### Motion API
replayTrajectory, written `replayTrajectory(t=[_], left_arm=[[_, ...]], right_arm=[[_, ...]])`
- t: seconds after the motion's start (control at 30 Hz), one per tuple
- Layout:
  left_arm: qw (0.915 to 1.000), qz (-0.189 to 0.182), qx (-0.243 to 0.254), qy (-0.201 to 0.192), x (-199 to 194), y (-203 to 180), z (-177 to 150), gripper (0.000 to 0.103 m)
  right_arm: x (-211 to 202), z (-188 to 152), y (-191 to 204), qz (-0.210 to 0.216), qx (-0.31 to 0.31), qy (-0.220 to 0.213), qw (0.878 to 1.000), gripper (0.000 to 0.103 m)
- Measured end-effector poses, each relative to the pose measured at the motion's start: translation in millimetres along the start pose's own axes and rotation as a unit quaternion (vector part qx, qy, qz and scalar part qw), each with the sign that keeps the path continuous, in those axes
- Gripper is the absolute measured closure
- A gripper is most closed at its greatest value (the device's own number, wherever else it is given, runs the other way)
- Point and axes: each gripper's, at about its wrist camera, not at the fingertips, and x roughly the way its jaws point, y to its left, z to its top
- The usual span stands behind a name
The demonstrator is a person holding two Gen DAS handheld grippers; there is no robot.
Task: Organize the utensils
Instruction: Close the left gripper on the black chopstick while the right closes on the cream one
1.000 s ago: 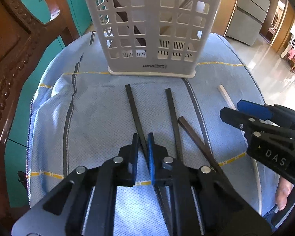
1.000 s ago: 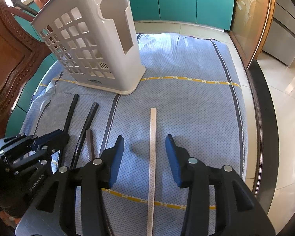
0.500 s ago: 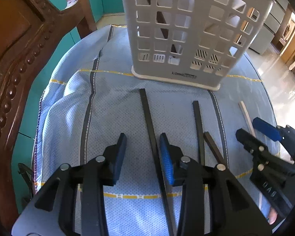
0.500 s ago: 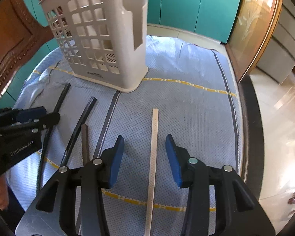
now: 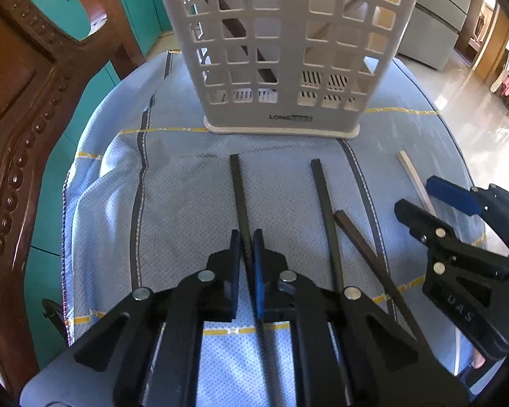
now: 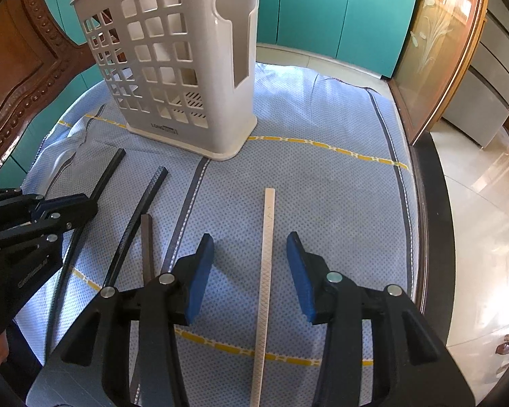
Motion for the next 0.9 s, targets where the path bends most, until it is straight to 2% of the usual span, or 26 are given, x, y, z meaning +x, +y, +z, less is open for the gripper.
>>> replayTrajectory(t=[0.23,0.5,0.53,0.57,0.63,0.67,0.77,0.8,0.9], left_arm=[[1.0000,0.008,-0.006,0.000,-5,-3,-14,0.093],[0.9998,0.020,-0.007,-0.004,2,-1,-6,0.087],[0.9997,0.021,-0.007,-0.002,2,-1,-5,0.087],[0.9997,0.021,-0.009,0.001,3,-1,-3,0.088],[0.9998,0.008,-0.015,0.006,3,1,-1,0.095],[0.9998,0.006,-0.019,0.007,3,1,-1,0.095],[0.9998,0.005,-0.021,0.003,1,0,-3,0.096],[0.9995,-0.006,-0.030,0.002,-1,2,-4,0.096],[0.9990,-0.011,-0.038,-0.020,-12,7,-3,0.096]], right_arm=[[0,0,1,-0.002,0.000,0.000,1.000,0.058],[0,1,1,-0.001,-0.001,0.003,1.000,0.058],[0,1,1,0.003,0.000,0.004,1.000,0.064],[0,2,1,0.007,0.001,0.003,1.000,0.075],[-1,3,1,0.019,0.004,0.005,1.000,0.092],[-2,3,1,0.025,0.004,0.006,1.000,0.096],[-3,5,1,0.044,0.006,0.007,0.999,0.097],[-5,5,1,0.048,0.007,0.005,0.999,0.097],[-23,10,-3,0.058,0.009,-0.025,0.998,0.097]])
